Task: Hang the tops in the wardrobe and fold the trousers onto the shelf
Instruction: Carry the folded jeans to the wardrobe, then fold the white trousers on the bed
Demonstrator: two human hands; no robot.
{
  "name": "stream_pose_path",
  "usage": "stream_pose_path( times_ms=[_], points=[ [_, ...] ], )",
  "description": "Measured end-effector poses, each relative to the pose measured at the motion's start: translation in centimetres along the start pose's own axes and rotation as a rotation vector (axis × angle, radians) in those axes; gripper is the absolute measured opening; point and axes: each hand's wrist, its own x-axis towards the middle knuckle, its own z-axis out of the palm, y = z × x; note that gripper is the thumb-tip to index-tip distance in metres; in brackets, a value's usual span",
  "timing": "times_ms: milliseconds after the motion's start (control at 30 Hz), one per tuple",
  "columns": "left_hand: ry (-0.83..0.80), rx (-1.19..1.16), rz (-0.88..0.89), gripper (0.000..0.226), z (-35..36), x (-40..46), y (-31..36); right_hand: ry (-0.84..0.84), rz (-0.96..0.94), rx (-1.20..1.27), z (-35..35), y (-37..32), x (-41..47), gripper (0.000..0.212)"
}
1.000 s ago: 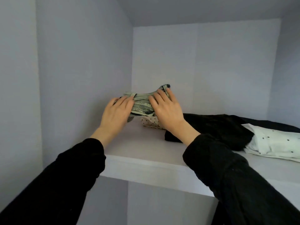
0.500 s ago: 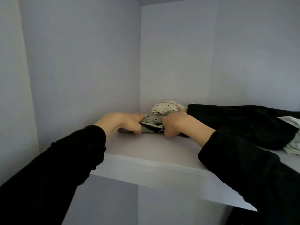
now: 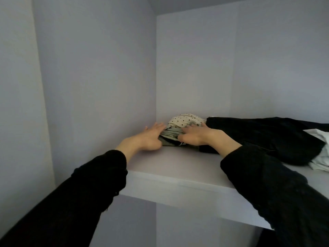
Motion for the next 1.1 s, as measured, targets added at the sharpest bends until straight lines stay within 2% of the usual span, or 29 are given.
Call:
stream_pose_path(
  times_ms=[133, 267, 367, 500, 600, 767, 900, 1067, 1100],
  points=[
    [0.182, -0.044, -0.047, 0.066, -0.3, -4.1, 0.4, 0.133, -0.08, 0.023, -0.5, -0.1, -2.1, 0.053],
    [0.467, -0.225, -0.12, 0.057, 1.0, -11.8, 2.5, 0.442, -0.302, 0.165, 0.0, -2.0, -7.3, 0.049],
    [0.634, -0.301, -0.21, 0.054, 2.7, -18.5, 4.3, 0.563, -0.448, 0.301, 1.7, -4.9, -11.5, 0.05],
    [0.599, -0.364, -0.389, 0.055, 6.5, -27.9, 6.0, 0.457, -0.617, 0.506, 6.0, -9.5, -17.5, 0.047],
    [0.606, -0.444, -0.601, 0.051, 10.3, -37.5, 6.6, 0.283, -0.732, 0.685, 10.9, -14.2, -23.1, 0.045],
    [0.635, -0.443, -0.916, 0.048, 14.4, -54.0, 9.1, 0.01, -0.98, 0.685, 17.1, -23.0, -34.0, 0.039],
    [0.745, -0.404, -1.193, 0.046, 14.3, -69.7, 11.8, -0.137, -1.289, 0.623, 18.7, -31.7, -45.6, 0.039],
    [0.804, -0.317, -1.465, 0.045, 11.7, -86.5, 16.7, -0.121, -1.54, 0.59, 18.3, -42.2, -58.8, 0.04],
    [0.823, -0.27, -1.554, 0.044, 10.8, -92.0, 18.8, -0.143, -1.614, 0.602, 18.0, -45.2, -63.8, 0.04]
  ],
)
